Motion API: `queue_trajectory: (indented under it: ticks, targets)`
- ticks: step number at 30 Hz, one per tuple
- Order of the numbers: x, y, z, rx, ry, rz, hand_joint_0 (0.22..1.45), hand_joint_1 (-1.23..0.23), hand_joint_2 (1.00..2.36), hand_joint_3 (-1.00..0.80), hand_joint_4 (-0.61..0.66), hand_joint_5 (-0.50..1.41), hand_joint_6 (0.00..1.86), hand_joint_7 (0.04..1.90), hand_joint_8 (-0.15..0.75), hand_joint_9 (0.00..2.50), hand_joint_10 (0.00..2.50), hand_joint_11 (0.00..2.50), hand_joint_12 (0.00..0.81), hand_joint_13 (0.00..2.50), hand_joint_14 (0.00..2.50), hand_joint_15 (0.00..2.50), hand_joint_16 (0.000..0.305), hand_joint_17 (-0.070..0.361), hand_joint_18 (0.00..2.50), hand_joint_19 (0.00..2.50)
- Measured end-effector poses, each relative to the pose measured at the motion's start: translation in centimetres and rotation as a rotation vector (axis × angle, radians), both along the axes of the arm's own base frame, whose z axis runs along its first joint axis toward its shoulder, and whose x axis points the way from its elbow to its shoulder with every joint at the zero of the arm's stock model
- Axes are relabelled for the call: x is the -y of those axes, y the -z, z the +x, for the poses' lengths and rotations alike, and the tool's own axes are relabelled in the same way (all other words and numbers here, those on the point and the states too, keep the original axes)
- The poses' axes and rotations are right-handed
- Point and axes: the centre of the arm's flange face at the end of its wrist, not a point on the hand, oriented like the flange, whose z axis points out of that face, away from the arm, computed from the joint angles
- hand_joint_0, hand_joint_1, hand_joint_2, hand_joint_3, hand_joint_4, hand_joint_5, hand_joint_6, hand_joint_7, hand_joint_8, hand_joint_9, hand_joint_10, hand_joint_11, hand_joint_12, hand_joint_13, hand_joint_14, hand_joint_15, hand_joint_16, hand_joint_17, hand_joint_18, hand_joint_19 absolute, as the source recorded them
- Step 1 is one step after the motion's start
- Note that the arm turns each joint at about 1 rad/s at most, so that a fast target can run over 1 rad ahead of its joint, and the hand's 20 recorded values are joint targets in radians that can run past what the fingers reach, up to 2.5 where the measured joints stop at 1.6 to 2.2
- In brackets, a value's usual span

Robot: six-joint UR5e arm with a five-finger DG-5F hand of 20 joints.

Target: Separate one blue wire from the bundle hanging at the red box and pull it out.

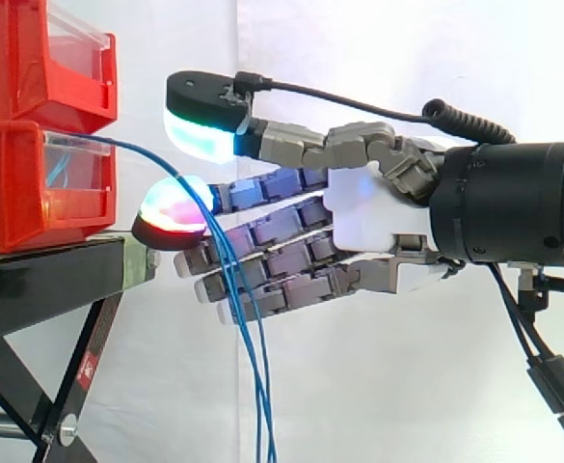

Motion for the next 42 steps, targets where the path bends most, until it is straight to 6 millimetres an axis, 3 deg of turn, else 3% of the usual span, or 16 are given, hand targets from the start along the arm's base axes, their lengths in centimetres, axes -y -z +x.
queue_trajectory:
  ticks: [7,17,36,42]
  targets:
    - [-0.2,-0.2,0.2,0.007,0.001,-0.020,0.62,-0.70,1.00,-0.45,0.28,-0.14,0.52,1.34,0.290,0.41,0.00,0.07,0.373,0.23,0.00,0.08,0.064,0.143,0.25,0.11]
    - [-0.4,-0.4,0.5,0.031,0.000,-0.023,0.64,-0.70,1.01,-0.36,0.26,-0.17,0.67,1.14,0.290,0.44,0.00,0.11,0.373,0.26,0.00,0.10,0.062,0.140,0.27,0.12]
    - [-0.4,-1.1,1.0,0.034,-0.001,-0.021,0.63,-0.73,1.02,-0.21,0.20,-0.19,0.79,1.04,0.298,0.47,0.00,0.17,0.373,0.28,0.00,0.11,0.062,0.139,0.31,0.13]
    - [-0.4,-1.2,0.9,0.035,0.000,-0.018,0.61,-0.70,1.02,-0.30,0.22,-0.19,0.78,1.05,0.295,0.47,0.00,0.17,0.373,0.28,0.00,0.13,0.062,0.140,0.30,0.15]
